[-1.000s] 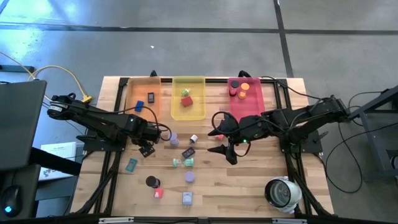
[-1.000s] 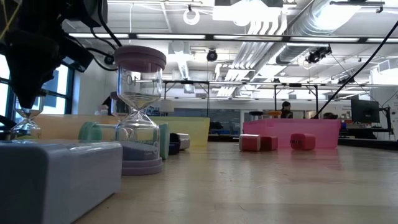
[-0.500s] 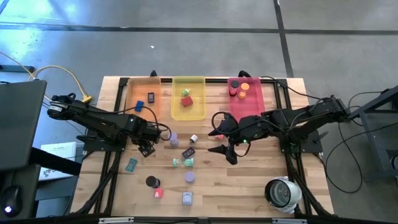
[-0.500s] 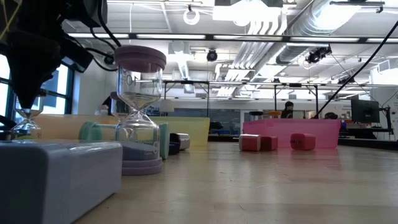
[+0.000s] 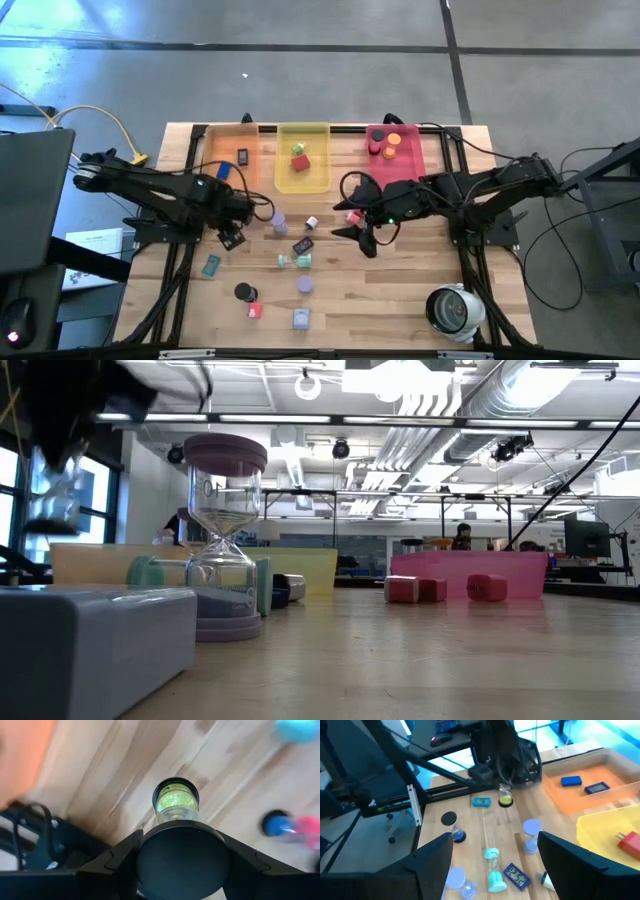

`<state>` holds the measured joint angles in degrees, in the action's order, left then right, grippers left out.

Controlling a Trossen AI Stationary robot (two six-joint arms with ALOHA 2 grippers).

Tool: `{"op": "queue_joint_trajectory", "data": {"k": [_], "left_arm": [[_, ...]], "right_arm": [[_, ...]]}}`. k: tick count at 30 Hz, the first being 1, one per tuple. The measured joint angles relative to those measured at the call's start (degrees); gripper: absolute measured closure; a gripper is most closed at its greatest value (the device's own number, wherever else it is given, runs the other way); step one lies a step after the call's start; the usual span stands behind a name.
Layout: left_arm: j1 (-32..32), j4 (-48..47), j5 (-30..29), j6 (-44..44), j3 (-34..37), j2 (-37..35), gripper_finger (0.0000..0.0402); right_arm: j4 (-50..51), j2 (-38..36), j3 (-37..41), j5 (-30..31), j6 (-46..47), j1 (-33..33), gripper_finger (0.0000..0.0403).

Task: Pick & Place Office items
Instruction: Put the green sand timer into the pink bin

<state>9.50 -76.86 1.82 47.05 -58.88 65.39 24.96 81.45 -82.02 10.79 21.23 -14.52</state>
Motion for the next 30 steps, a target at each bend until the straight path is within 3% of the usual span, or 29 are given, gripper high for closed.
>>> {"op": "queue_joint_trajectory", "data": {"k": [7, 11, 17, 25, 30], "left_arm": [[0.0, 0.3, -11.7, -4.1, -16.3, -4.0, 0.0201], [0.0, 8.1, -19.0, -10.8, -22.5, -5.8, 0.0201], [0.0, 21.5, -20.7, -25.9, -25.3, -6.8, 0.0201], [0.0, 41.3, -20.7, -42.1, -25.3, -6.8, 0.0201], [0.1, 43.6, -20.1, -46.3, -25.4, -6.8, 0.0201]], "right_arm": [[-5.5, 0.0, 0.0, 1.5, 0.0, 1.5, 0.0121], [-11.3, 0.0, 0.0, 1.2, 1.7, 2.6, 0.0121], [-20.1, 0.0, 0.0, -0.6, 11.3, 4.5, 0.0121], [-27.0, 0.0, 0.0, -0.7, 13.0, 4.5, 0.0121], [-26.9, 0.0, 0.0, -3.8, 11.5, 4.8, 0.0121]]}}
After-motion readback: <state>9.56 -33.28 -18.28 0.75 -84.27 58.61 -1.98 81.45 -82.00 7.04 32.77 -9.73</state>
